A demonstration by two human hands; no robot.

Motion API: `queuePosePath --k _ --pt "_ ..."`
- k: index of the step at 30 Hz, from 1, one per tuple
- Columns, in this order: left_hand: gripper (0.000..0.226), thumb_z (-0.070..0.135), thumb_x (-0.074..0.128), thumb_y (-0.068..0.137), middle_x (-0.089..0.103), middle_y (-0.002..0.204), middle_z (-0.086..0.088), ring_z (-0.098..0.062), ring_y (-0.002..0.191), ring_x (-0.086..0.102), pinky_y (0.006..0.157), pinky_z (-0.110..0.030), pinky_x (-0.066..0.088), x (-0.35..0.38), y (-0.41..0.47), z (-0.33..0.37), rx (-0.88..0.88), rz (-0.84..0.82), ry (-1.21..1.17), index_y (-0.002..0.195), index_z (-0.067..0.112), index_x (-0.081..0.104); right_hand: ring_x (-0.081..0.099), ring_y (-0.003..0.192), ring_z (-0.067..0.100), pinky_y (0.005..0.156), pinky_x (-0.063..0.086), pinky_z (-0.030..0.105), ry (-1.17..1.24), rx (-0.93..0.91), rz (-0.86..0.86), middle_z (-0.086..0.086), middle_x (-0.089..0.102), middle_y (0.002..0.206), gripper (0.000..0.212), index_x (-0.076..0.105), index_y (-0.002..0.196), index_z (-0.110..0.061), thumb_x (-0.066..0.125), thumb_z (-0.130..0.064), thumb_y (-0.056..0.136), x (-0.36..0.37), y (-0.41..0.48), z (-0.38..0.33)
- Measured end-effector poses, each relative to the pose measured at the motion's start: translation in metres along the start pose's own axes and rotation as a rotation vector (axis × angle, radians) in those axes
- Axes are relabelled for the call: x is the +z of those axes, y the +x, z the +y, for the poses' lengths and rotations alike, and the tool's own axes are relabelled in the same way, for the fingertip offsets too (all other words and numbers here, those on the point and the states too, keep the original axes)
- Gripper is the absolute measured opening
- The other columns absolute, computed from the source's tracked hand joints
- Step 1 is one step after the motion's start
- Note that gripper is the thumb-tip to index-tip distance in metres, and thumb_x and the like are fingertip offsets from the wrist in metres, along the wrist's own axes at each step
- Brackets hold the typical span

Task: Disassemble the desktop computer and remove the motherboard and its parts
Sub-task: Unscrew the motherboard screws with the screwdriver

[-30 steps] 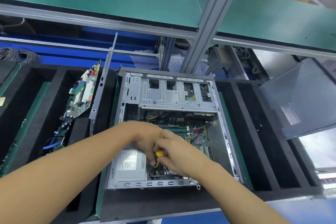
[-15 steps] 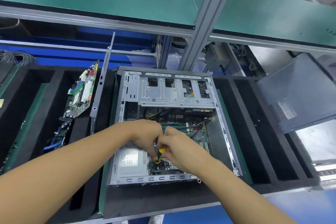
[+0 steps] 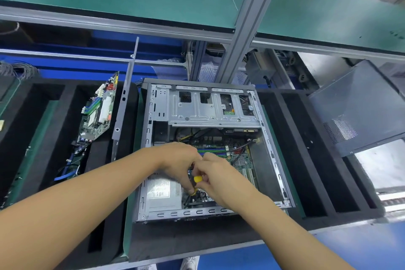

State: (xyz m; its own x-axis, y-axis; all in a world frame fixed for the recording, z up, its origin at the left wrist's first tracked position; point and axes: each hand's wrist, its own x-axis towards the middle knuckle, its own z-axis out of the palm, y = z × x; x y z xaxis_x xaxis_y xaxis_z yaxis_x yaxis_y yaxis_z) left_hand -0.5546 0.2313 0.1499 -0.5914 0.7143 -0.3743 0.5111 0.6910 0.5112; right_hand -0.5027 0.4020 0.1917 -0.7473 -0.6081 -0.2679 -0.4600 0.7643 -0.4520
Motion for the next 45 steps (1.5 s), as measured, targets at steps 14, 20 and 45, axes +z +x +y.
queuePosePath --k 14,20,45 --pt "0.033 0.068 0.078 0.059 0.061 0.066 0.011 -0.007 0.065 0.058 0.061 -0.030 0.049 0.001 0.001 -0.002 -0.025 -0.007 0.033 0.062 0.045 0.054 0.050 0.086 0.017 0.083 0.048 0.036 0.045 0.080 0.013 -0.005 0.045 0.095 0.016 0.057 0.100 -0.020 0.069 -0.021 0.089 0.000 0.003 -0.006" --pt "0.031 0.058 0.078 0.065 0.055 0.053 0.014 -0.005 0.052 0.049 0.054 -0.027 0.044 0.004 0.001 -0.001 -0.043 0.011 0.033 0.060 0.037 0.056 0.050 0.086 0.018 0.085 0.048 0.037 0.104 0.125 0.003 -0.004 0.041 0.102 0.023 0.056 0.102 -0.022 0.070 -0.031 0.087 0.002 -0.001 -0.005" --pt "0.034 0.066 0.077 0.064 0.060 0.059 0.020 0.003 0.059 0.054 0.054 -0.026 0.040 0.001 0.009 -0.005 0.061 -0.067 0.087 0.063 0.038 0.058 0.044 0.086 0.017 0.073 0.036 0.028 -0.013 0.038 0.012 -0.004 0.039 0.104 0.022 0.056 0.114 -0.015 0.058 -0.012 0.093 0.002 -0.006 -0.012"
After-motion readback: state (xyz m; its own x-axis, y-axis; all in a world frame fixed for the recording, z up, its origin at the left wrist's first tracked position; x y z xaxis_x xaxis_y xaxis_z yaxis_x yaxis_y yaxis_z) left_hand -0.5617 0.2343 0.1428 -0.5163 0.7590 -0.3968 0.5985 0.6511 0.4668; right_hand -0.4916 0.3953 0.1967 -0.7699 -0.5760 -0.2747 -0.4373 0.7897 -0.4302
